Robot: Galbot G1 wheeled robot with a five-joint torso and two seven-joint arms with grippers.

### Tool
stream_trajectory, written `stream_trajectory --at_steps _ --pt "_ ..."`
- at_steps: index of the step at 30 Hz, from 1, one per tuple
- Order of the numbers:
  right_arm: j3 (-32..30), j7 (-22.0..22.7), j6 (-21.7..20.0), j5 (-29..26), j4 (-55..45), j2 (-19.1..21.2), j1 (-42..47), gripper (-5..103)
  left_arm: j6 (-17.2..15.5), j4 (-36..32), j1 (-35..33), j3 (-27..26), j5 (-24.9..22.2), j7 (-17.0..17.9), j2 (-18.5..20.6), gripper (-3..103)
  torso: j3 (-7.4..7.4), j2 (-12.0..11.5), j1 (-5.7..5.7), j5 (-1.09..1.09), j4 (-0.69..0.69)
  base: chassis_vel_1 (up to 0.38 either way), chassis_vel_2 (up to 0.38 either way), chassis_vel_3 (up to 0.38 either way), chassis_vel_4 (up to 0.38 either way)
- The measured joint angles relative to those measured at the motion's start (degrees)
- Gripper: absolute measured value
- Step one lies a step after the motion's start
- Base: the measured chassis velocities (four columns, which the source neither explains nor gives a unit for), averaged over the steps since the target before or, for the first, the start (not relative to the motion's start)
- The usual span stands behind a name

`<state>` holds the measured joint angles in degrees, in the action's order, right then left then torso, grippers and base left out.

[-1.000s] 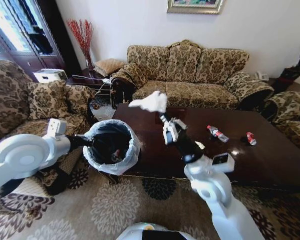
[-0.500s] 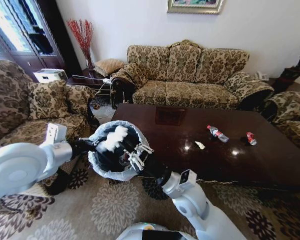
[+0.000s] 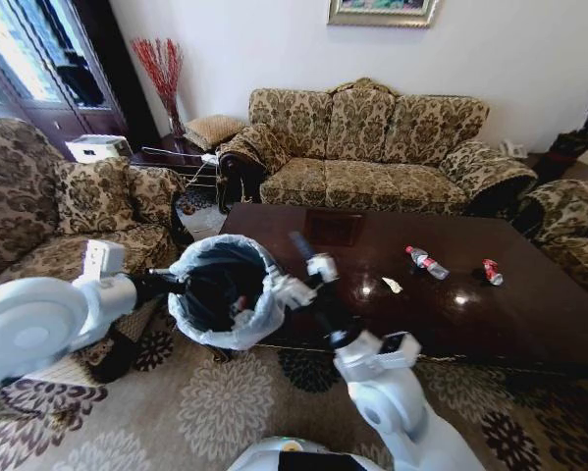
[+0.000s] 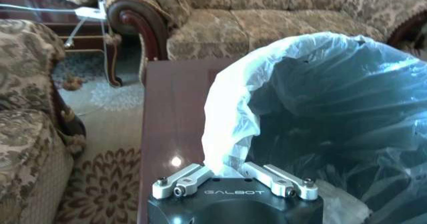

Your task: Move to the front of the table and place the trash on the table into the trash bin.

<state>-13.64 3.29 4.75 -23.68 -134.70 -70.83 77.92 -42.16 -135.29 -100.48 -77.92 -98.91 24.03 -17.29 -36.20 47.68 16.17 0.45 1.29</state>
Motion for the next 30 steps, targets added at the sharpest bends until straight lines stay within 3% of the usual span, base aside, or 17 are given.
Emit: stream_trajectory --at_steps 2,4,9,19,26,30 --pt "-3.47 0.38 -0.19 -0.21 2.44 -0.48 1.55 91 0.00 0.26 0.24 -0.08 0.09 -0.16 -0.01 0 0.00 0.00 0.00 0.00 0.00 0.000 0.000 0.000 0.000" --pt "-9.59 2.41 0.05 0.10 8.69 -2.25 3.44 99 -0.01 0.51 0.95 -0.08 0.44 -0.25 -0.12 0 -0.01 -0.01 0.00 -0.02 0.00 0.000 0.000 0.000 0.000" --pt "-14.64 5.20 0.80 0.04 14.97 -4.15 4.51 100 0.16 0.50 0.85 0.13 1.61 -0.86 -0.50 0 -0.01 -0.01 0.00 0.00 0.01 -0.010 -0.006 0.010 0.005" --pt "-16.57 6.15 1.70 0.98 25.39 -4.70 1.33 100 0.78 -0.06 0.46 0.93 2.81 -1.34 -0.92 0 0.00 -0.01 0.00 0.01 0.02 -0.117 -0.134 0.132 0.138" --pt "-13.78 5.15 2.60 3.74 41.66 -5.12 -10.27 100 1.12 -0.39 0.12 1.49 4.03 -2.52 -1.32 0 -0.02 -0.02 0.01 -0.06 -0.04 -0.226 -0.238 0.206 0.225" --pt "-12.42 4.54 1.45 4.35 45.23 -5.54 -13.85 100 1.34 -0.60 0.15 1.72 4.18 -2.54 -1.34 0 -0.01 -0.02 0.02 -0.05 0.00 -0.115 -0.121 0.129 0.090"
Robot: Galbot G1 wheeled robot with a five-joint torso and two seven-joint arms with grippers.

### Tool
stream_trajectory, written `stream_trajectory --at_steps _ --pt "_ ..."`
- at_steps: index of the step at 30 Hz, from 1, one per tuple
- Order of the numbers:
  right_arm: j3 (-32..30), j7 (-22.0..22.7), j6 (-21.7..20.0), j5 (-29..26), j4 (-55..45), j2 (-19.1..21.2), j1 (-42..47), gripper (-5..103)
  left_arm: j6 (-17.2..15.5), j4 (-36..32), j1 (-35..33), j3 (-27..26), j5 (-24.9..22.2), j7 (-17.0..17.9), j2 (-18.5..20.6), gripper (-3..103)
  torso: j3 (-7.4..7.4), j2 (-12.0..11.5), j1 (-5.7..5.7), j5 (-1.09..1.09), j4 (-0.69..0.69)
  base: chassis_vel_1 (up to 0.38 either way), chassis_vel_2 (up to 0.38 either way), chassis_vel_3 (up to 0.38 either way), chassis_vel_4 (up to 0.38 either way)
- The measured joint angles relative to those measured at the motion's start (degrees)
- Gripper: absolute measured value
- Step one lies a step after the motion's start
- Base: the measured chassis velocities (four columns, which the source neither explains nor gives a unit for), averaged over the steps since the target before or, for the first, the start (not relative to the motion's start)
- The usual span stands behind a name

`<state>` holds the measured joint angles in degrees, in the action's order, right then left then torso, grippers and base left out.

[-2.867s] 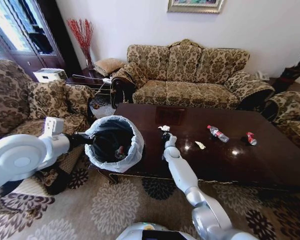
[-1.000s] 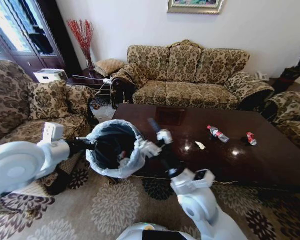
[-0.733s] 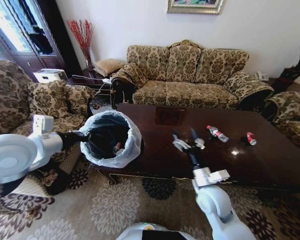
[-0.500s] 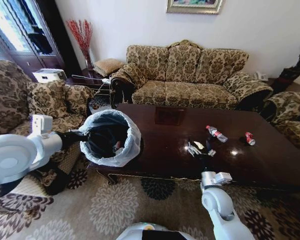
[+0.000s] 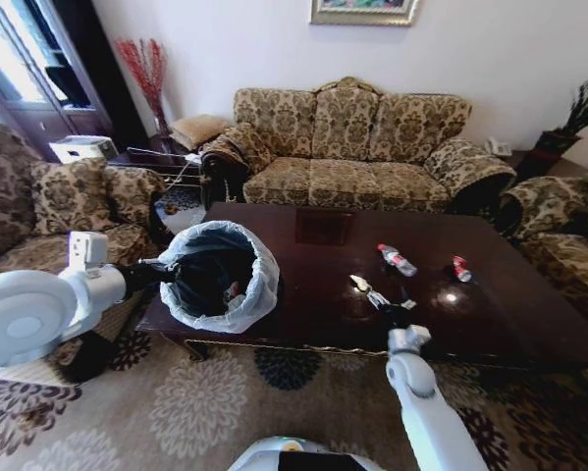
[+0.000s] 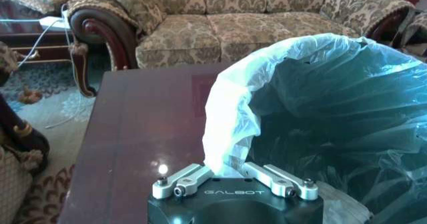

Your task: Move to the front of the table and place the trash on the table into the trash bin.

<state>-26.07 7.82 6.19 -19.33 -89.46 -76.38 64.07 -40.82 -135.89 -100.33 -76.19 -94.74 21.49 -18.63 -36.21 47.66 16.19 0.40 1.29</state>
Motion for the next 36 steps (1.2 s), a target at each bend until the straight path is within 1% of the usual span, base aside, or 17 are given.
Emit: stream_trajectory --at_steps 2,5,7,9,10,16,18,19,20,21,24,25,27,30,33,34,36 --pt "1.53 -0.71 -3.17 -1.09 2.13 -1.14 -2.86 100 0.07 -0.23 -0.01 0.09 0.01 -0.08 -0.03 0 0.00 0.00 0.00 0.04 0.02 -0.037 -0.011 0.026 0.022" --pt "2.26 -1.84 -4.94 -1.18 3.23 -1.92 -4.28 100 0.09 -0.22 -0.04 0.11 0.05 -0.04 -0.14 0 0.00 0.00 -0.01 0.14 0.05 0.023 0.016 -0.010 -0.012" --pt "2.65 -2.17 -6.30 -0.48 4.16 -2.56 -4.98 100 0.10 -0.26 -0.06 0.15 0.11 -0.03 -0.38 0 0.00 0.00 -0.01 0.08 0.08 0.071 0.048 -0.047 -0.020" --pt "2.70 -2.10 -6.57 0.36 4.94 -3.00 -5.27 100 0.11 -0.27 -0.11 0.18 0.24 -0.02 -0.59 0 0.01 0.00 -0.01 0.06 0.08 0.073 0.040 -0.032 -0.008" --pt "2.69 -1.84 -6.65 1.10 5.67 -3.32 -5.48 103 0.12 -0.27 -0.19 0.20 0.40 -0.06 -0.78 0 0.01 0.00 -0.02 0.07 0.06 0.000 0.000 0.000 0.000" --pt "2.35 -0.99 -6.90 2.21 8.17 -4.03 -6.11 93 0.23 -0.24 -0.40 0.48 1.22 -0.53 -1.26 0 0.00 0.00 -0.01 0.02 -0.01 0.000 0.000 0.000 0.000" --pt "2.21 -0.93 -7.02 2.27 8.79 -4.07 -6.16 84 0.27 -0.25 -0.40 0.55 1.27 -0.58 -1.23 0 0.00 0.00 -0.01 0.04 -0.02 0.000 0.000 0.000 0.000" --pt "2.15 -0.93 -7.04 2.27 9.00 -4.15 -6.15 84 0.31 -0.25 -0.39 0.56 1.32 -0.58 -1.18 0 0.00 0.00 -0.01 0.04 -0.01 0.000 0.000 0.000 0.000" --pt "2.11 -0.93 -7.04 2.19 9.14 -4.24 -6.07 78 0.45 -0.24 -0.40 0.59 1.43 -0.59 -1.10 0 0.01 0.00 -0.01 0.05 0.01 0.000 0.000 0.000 0.000" --pt "2.11 -0.93 -7.04 2.19 9.14 -4.24 -6.07 78 0.45 -0.24 -0.40 0.59 1.43 -0.59 -1.10 0 0.01 0.00 -0.01 0.05 0.01 0.000 0.000 0.000 0.000" --pt "2.09 -0.98 -7.05 1.83 9.16 -4.27 -5.79 62 0.68 -0.25 -0.40 0.60 1.65 -0.61 -1.01 0 0.01 0.00 -0.02 0.06 0.02 0.000 0.000 0.000 0.000" --pt "2.09 -0.98 -7.05 1.83 9.16 -4.27 -5.79 62 0.68 -0.25 -0.40 0.60 1.65 -0.61 -1.01 0 0.01 0.00 -0.02 0.06 0.02 0.000 0.000 0.000 0.000" --pt "2.09 -0.98 -7.05 1.04 9.17 -4.36 -5.80 50 0.81 -0.21 -0.40 0.67 1.66 -0.63 -1.02 0 0.01 0.00 -0.01 0.05 0.01 0.000 0.000 0.000 0.000" --pt "2.04 -0.94 -7.18 0.47 9.24 -4.50 -5.87 44 0.85 -0.37 -0.43 0.73 1.67 -0.63 -1.21 0 0.01 0.00 -0.01 0.04 0.01 0.000 0.000 0.000 0.000" --pt "2.02 -0.96 -7.23 -0.08 9.52 -4.39 -5.93 29 0.85 -0.57 -0.58 0.78 1.83 -0.63 -1.56 0 0.01 0.00 -0.01 0.05 0.02 0.000 0.000 0.000 0.000" --pt "2.02 -0.96 -7.23 -0.08 9.52 -4.39 -5.93 29 0.85 -0.57 -0.58 0.78 1.83 -0.63 -1.56 0 0.01 0.00 -0.01 0.05 0.02 0.000 0.000 0.000 0.000" --pt "2.02 -1.09 -7.26 -0.65 9.65 -4.23 -5.99 18 0.94 -0.62 -0.73 0.87 2.64 -0.70 -1.81 0 0.01 0.01 -0.01 0.05 0.02 0.000 0.000 0.000 0.000"
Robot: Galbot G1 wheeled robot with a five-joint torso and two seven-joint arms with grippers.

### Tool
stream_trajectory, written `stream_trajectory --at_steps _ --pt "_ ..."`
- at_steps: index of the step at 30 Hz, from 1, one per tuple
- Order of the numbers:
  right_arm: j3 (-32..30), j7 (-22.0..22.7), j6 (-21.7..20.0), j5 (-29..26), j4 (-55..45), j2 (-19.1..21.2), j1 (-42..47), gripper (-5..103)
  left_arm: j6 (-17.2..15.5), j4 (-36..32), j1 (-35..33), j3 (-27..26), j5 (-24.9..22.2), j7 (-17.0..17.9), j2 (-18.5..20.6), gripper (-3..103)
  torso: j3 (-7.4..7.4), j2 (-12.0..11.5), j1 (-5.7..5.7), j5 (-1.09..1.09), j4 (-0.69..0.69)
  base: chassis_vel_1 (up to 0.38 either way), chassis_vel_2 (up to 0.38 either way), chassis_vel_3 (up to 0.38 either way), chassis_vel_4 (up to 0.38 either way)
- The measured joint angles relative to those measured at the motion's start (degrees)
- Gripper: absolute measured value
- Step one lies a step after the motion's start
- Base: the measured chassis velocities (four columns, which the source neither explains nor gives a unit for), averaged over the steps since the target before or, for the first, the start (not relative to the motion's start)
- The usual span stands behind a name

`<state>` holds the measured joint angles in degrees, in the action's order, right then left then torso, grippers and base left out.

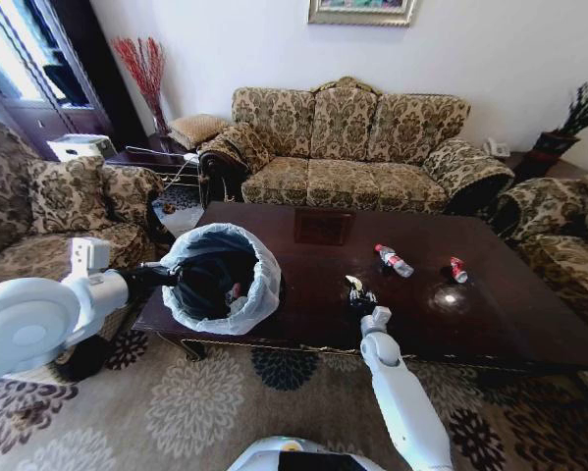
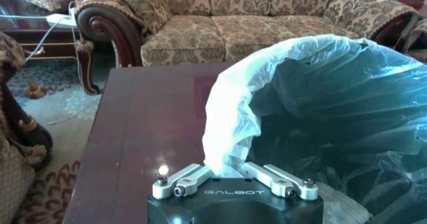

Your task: Move to the front of the table and place the trash on the table into the trash bin.

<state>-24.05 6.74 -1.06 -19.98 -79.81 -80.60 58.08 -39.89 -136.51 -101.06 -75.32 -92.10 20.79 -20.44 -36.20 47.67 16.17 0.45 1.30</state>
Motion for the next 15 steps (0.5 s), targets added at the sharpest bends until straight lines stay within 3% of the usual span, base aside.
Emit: stream_trajectory --at_steps 1,3,5,9,15 --pt "-0.01 -0.14 0.01 -0.15 0.23 0.05 -0.07 13 0.06 0.00 -0.05 0.15 0.36 -0.08 -0.14 0 0.00 0.00 0.00 0.00 0.00 0.000 0.000 0.000 0.000" --pt "0.02 -0.27 0.05 -0.23 0.40 0.12 -0.11 13 0.12 0.00 -0.09 0.30 0.61 -0.16 -0.23 0 0.00 0.01 0.00 -0.01 0.00 0.000 0.000 0.000 0.000" --pt "0.09 -0.45 0.08 -0.38 0.43 0.37 -0.11 3 0.15 0.00 -0.17 0.38 0.87 -0.23 -0.37 0 0.00 0.00 0.00 0.00 0.00 0.000 0.000 0.000 0.000" --pt "0.10 -0.61 0.10 -1.25 0.05 0.69 0.06 1 0.15 -0.12 -0.28 0.27 0.89 -0.32 -0.35 0 0.00 0.00 0.00 0.00 0.00 0.000 0.000 0.000 0.000" --pt "0.48 -5.39 5.42 -5.38 -9.77 1.33 2.98 0 0.15 -0.03 -0.50 0.05 0.77 -0.23 -0.02 0 -0.01 0.00 0.00 -0.01 -0.01 0.000 0.000 0.000 0.000"
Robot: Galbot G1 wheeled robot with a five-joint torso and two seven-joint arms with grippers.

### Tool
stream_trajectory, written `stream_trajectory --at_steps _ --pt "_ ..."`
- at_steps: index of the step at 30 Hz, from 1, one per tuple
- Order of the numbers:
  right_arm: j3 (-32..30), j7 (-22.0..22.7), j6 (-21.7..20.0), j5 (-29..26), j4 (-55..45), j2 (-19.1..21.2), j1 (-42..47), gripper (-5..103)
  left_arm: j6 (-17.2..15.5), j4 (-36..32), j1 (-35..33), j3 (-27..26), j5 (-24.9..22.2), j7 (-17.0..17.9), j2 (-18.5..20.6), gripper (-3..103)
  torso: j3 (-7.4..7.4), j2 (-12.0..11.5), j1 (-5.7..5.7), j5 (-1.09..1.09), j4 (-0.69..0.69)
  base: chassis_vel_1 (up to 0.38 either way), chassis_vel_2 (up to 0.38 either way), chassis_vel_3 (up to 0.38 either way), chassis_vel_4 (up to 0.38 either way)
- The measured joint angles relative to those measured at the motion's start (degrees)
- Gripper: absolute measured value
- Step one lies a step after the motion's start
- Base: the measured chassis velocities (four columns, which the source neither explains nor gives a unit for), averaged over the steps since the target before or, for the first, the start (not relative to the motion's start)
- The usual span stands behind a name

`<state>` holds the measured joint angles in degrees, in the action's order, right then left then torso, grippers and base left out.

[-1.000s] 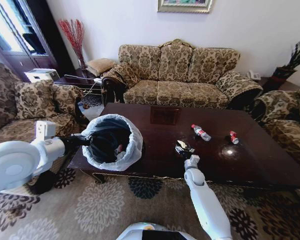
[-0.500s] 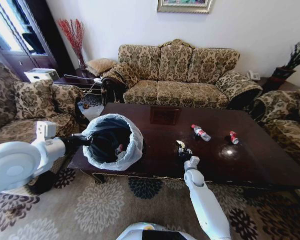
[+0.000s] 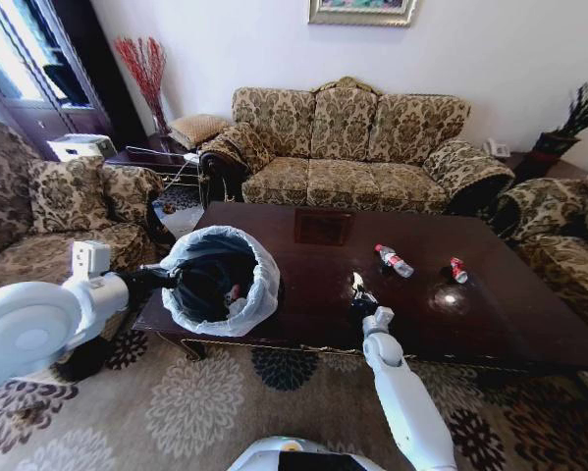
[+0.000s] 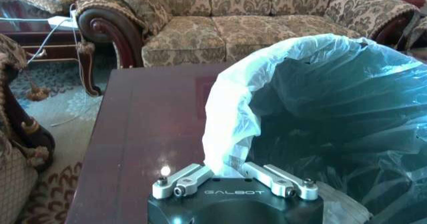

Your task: Move to the front of the table and place the trash on the table into the trash bin.

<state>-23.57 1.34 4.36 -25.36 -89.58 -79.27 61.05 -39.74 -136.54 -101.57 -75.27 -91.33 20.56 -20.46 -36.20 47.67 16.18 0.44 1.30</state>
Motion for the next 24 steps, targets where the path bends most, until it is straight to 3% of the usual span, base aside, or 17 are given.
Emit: stream_trajectory --at_steps 3,4,8,12,14,17,24 --pt "1.89 -6.02 0.84 -3.08 -14.89 1.37 2.46 0 -0.01 -0.42 -0.45 0.54 0.06 0.58 -0.41 0 0.01 0.00 0.00 0.03 0.01 0.000 0.000 0.000 0.000" --pt "1.89 -6.02 0.84 -3.08 -14.89 1.37 2.46 0 -0.01 -0.42 -0.45 0.54 0.06 0.58 -0.41 0 0.01 0.00 0.00 0.03 0.01 0.000 0.000 0.000 0.000" --pt "7.41 -13.11 -1.34 -10.09 -31.63 4.49 2.73 0 -0.81 -1.03 -1.30 0.77 -0.62 1.33 -0.37 0 0.01 0.01 -0.01 0.02 0.02 0.000 0.000 0.000 0.000" --pt "11.76 -18.37 -1.69 -11.84 -38.97 6.79 2.20 0 -1.22 -1.07 -1.94 0.50 -1.73 1.91 0.60 0 0.01 0.01 -0.01 0.01 0.01 0.000 0.000 0.000 0.000" --pt "12.69 -19.13 -1.69 -11.96 -40.06 7.27 2.15 0 -1.25 -1.12 -1.96 0.50 -1.83 1.99 0.78 0 0.01 0.00 -0.01 0.01 0.01 0.000 0.000 0.000 0.000" --pt "17.44 -25.03 -1.38 -11.01 -43.60 9.23 2.00 0 -1.27 -1.68 -1.89 1.00 -2.42 2.18 2.04 0 0.01 0.01 -0.01 0.00 0.00 0.000 0.000 0.000 0.000" --pt "22.53 -25.46 -1.55 -4.23 -42.11 9.69 2.34 0 -1.27 -2.99 -1.78 0.95 -3.83 2.95 2.78 0 0.00 0.00 -0.01 0.00 0.00 0.000 0.000 0.000 0.000"
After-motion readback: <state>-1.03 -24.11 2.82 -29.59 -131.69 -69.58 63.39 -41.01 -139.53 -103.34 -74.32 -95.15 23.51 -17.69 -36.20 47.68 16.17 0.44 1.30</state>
